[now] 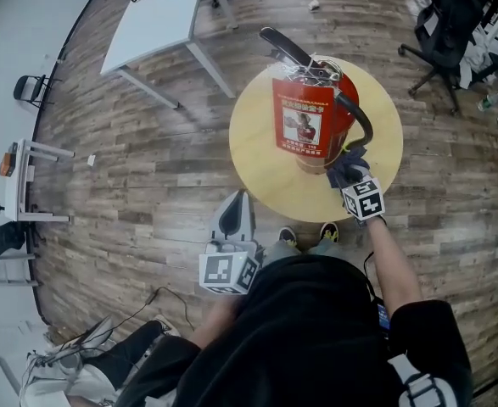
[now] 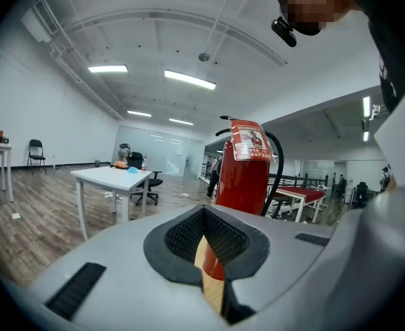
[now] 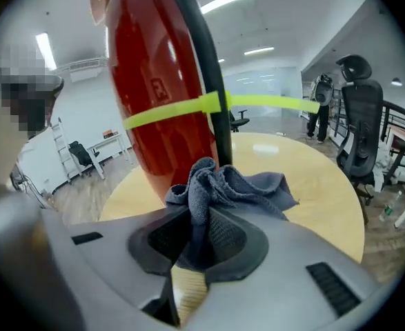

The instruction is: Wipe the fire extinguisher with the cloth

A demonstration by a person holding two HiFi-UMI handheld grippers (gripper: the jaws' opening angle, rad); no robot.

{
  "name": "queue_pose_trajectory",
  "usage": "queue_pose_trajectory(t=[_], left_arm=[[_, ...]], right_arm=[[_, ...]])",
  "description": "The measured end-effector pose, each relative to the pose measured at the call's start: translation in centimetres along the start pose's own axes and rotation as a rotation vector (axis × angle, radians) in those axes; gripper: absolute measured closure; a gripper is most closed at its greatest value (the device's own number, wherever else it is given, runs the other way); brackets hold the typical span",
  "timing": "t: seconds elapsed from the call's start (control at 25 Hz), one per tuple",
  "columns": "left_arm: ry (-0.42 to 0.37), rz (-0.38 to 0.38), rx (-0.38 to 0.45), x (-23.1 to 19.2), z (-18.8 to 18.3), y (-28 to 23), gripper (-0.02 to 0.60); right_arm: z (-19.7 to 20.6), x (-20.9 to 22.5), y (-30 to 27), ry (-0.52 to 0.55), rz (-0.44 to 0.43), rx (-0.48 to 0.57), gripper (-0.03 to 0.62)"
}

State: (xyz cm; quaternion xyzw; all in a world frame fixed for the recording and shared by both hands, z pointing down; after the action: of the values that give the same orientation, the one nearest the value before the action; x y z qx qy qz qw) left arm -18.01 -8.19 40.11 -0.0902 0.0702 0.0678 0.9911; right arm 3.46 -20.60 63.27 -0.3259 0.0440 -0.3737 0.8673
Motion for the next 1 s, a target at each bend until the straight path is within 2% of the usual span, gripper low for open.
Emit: queue_pose_trajectory(t=[0.16,0.32,0.4,0.48,0.56,0.72,0.84,1.0], left_arm=[[0.004,0.033,-0.003,-1.7,-0.7,0.0,0.566],[0.007,0.092,-0.003,-1.9,-0.7,-0.3,0.566],[0.009,0.125,0.002,-1.7,-0.9,-0.3,0.566],[0.009,0.157,0.01,-1.5,-1.1,-0.4,0.566],[0.008,0.187,0.023,-1.3,-1.1,-0.6,0.566],[-0.011,0.235,0.029,-1.2,-0.6,-0.5,0.566],[-0.032,0.258,0.021,-1.3,-0.5,-0.6,0.566],[-0.044,0.258,0.026,-1.8,-0.9,-0.8,0.566]], right_arm=[[-2.0,-1.5,1.7,-0.019,0.005,0.102,0.519],[-5.9,-2.6,5.2,-0.072,0.034,0.304,0.522],[-9.3,-4.3,8.1,-0.033,0.018,0.441,0.531],[-13.8,-6.6,11.0,0.052,0.0,0.563,0.537],[-16.7,-7.8,12.5,0.14,0.047,0.577,0.539],[-15.6,-8.0,12.7,0.204,0.088,0.544,0.54],[-17.4,-8.6,14.4,0.2,0.111,0.637,0.545],[-23.9,-9.4,19.6,0.257,0.195,0.798,0.546]])
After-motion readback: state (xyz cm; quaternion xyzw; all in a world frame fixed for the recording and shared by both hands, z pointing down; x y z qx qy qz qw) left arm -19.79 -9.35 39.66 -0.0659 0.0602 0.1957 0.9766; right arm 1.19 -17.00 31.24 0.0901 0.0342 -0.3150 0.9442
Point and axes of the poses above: the fingertips, and each gripper's own axes: y backward along the fingers, x to its right, z out of its underside, the point moved 2 cm from there along y, backward along the fingers, and after that the axes turned 1 degree about x, right-handed, at the moved point
